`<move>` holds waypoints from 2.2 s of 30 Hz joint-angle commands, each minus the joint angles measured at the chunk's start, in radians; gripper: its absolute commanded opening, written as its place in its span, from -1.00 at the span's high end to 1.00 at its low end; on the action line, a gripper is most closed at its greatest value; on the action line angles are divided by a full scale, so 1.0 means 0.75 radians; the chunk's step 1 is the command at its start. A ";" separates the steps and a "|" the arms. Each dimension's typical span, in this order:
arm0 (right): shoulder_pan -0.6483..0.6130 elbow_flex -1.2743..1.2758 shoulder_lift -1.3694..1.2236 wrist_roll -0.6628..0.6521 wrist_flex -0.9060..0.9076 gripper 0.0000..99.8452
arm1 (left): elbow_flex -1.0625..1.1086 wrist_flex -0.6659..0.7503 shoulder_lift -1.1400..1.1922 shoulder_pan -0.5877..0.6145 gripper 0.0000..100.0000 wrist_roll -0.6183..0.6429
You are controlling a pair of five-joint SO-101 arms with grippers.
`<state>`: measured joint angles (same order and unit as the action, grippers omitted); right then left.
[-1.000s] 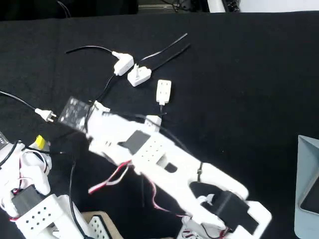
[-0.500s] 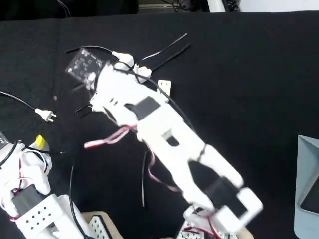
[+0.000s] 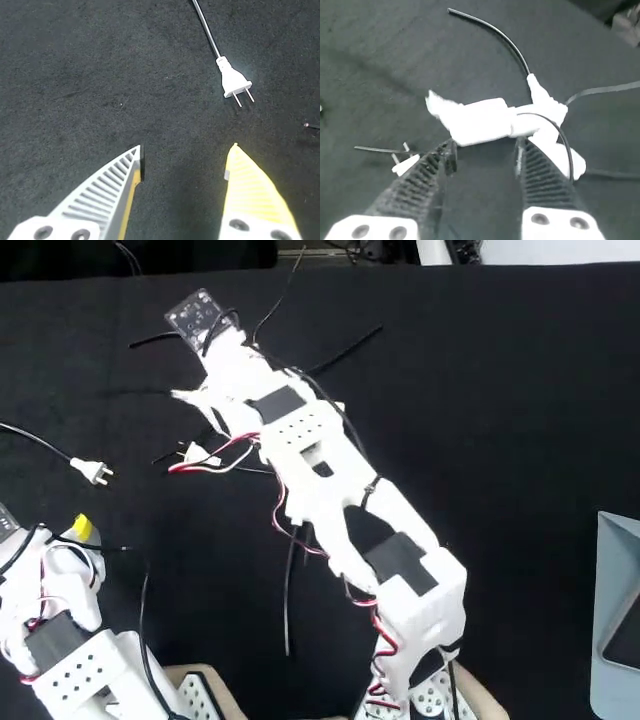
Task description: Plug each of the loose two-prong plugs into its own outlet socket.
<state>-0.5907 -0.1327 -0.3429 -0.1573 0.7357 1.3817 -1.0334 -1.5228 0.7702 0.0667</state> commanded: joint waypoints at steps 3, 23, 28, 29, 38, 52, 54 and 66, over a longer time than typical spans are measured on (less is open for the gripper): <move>-0.113 -0.066 0.026 0.170 0.182 0.62 | -0.009 0.029 -0.010 0.013 0.47 0.004; -0.184 -0.024 -0.390 0.070 -0.119 0.62 | -0.007 0.029 -0.010 0.013 0.47 0.004; -0.184 -0.103 -0.449 0.070 -0.039 0.71 | -0.007 0.029 -0.010 0.013 0.47 0.004; -0.184 -0.132 -0.461 0.070 -0.006 0.80 | -0.007 0.029 -0.010 0.013 0.47 0.004; -0.209 -0.253 -0.382 0.035 0.221 0.98 | -0.007 0.029 -0.010 0.013 0.47 0.004; -0.258 0.152 0.132 -0.718 0.391 0.98 | -0.007 0.029 -0.010 0.013 0.47 0.004; -0.258 0.275 0.181 -0.876 0.391 0.98 | -0.007 0.029 -0.010 0.013 0.47 0.004; -0.262 0.735 0.390 -1.221 0.376 0.97 | -0.007 0.029 -0.010 0.013 0.47 0.004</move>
<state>-0.7748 0.4089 -0.1220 -1.0579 1.0257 1.3817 -1.0334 -1.5228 0.7702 0.0667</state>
